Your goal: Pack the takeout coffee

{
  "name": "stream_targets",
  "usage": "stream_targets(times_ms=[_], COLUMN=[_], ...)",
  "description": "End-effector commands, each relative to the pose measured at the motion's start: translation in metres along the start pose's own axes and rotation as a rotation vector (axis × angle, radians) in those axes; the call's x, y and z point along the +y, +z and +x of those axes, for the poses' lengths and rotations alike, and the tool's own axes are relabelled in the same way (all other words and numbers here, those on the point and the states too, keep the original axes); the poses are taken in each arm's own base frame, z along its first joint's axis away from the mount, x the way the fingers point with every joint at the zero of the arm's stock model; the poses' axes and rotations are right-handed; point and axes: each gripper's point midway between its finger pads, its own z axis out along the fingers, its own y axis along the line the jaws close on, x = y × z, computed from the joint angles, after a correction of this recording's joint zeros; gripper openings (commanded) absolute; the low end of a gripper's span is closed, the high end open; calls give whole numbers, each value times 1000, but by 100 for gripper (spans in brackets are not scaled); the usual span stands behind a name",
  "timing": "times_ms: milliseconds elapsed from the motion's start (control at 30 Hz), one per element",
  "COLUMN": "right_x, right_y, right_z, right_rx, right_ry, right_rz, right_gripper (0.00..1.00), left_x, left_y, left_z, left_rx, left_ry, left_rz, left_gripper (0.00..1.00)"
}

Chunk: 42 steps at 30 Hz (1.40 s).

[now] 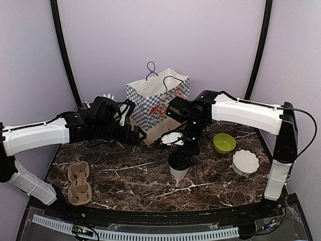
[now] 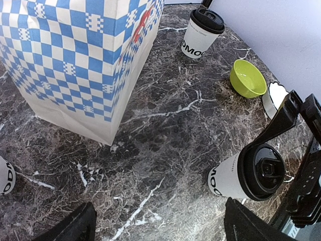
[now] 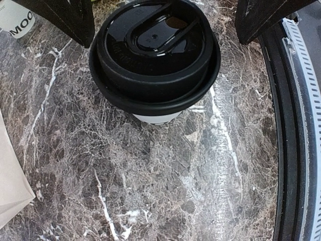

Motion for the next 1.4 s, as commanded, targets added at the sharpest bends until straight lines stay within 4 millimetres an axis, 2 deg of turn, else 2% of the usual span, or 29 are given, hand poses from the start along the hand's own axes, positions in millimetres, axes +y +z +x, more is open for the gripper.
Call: stream_targets(times_ms=[0,200,367,500,633,733,800,900,933,1000,1133,1367], right_x=[-2,-2,-3,-11,-27,-38,-34,-28,-26,-21,-8,1], right_y=[-34,-50,-63,-73,-77,-72,-57,-36,-30,-20,-7,-7], right_z=[-10,-8,-3,12,29,38,47,59,62,66,66,61], right_rx=[-86,-116,-158,-211,-294,-398,-420,-436,-442,-455,-455,-476], right_ry=[-8,-5,21,85,204,335,407,497,523,561,590,589], right_rz=[45,67,71,73,59,-31,-128,-255,-290,-365,-491,-590], right_gripper=[99,99,99,98,94,80,68,33,28,26,31,45], left_x=[-12,-21,-36,-47,-58,-67,-73,-82,-83,-87,-94,-97], left_y=[-2,5,21,35,46,55,59,61,63,65,70,78], left_z=[-6,0,10,19,29,37,41,43,44,45,48,56], left_rx=[6,23,45,81,129,167,180,184,189,194,211,233], left_ry=[-33,-40,-48,-74,-128,-164,-190,-226,-230,-239,-250,-249], left_rz=[58,93,139,177,239,282,313,373,383,407,446,459], left_gripper=[90,87,87,87,84,81,78,73,72,69,62,54])
